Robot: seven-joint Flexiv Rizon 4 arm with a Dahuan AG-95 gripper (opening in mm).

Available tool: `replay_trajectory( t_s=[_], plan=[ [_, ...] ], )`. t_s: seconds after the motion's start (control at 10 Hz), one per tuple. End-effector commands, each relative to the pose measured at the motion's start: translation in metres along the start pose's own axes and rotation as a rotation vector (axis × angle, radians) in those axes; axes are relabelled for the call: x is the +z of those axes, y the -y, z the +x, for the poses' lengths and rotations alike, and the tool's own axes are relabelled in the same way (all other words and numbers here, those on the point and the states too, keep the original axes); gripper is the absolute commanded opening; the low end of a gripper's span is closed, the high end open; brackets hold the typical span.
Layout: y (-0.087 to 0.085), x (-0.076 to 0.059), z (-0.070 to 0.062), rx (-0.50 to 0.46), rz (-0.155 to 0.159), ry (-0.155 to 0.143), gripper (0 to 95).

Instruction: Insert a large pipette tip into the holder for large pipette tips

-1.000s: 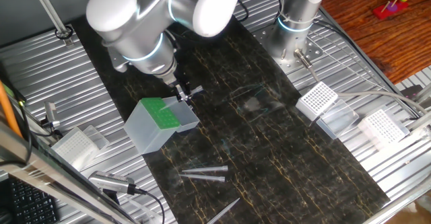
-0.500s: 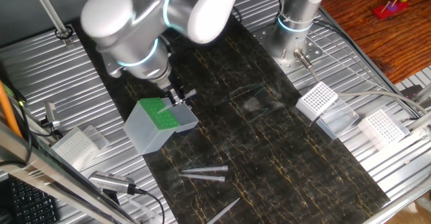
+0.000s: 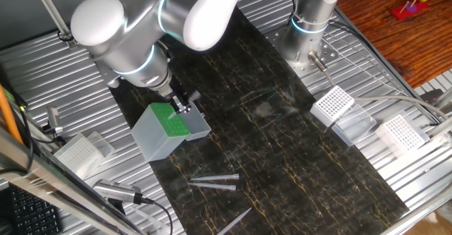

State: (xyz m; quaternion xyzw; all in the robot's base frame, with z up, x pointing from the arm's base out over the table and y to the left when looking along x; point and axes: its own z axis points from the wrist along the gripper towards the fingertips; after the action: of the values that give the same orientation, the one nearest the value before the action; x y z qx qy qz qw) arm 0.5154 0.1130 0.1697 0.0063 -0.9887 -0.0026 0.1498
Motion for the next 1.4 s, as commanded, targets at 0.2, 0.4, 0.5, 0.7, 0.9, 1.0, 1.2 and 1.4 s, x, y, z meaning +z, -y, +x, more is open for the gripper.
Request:
replay_trajectory(
  t_s=[0.2, 0.4, 0.5, 0.7, 0.9, 1.0, 1.2, 1.4],
  plan=[
    [0.000, 0.000, 0.001, 0.001, 0.000, 0.000, 38.0],
    [0.001, -0.004, 0.007, 0.065, -0.003, -0.020, 38.0],
    [0.002, -0.009, 0.014, 0.089, -0.006, -0.030, 0.0],
    [0.006, -0.015, 0.025, 0.089, -0.006, -0.050, 0.0],
    [0.008, -0.010, 0.032, 0.091, -0.008, -0.050, 0.0],
    [0.011, -0.002, 0.043, 0.082, -0.009, -0.054, 0.0],
    [0.014, 0.005, 0.054, 0.077, -0.012, -0.058, 0.0],
    [0.015, 0.011, 0.065, 0.065, -0.013, -0.057, 0.0]
  ],
)
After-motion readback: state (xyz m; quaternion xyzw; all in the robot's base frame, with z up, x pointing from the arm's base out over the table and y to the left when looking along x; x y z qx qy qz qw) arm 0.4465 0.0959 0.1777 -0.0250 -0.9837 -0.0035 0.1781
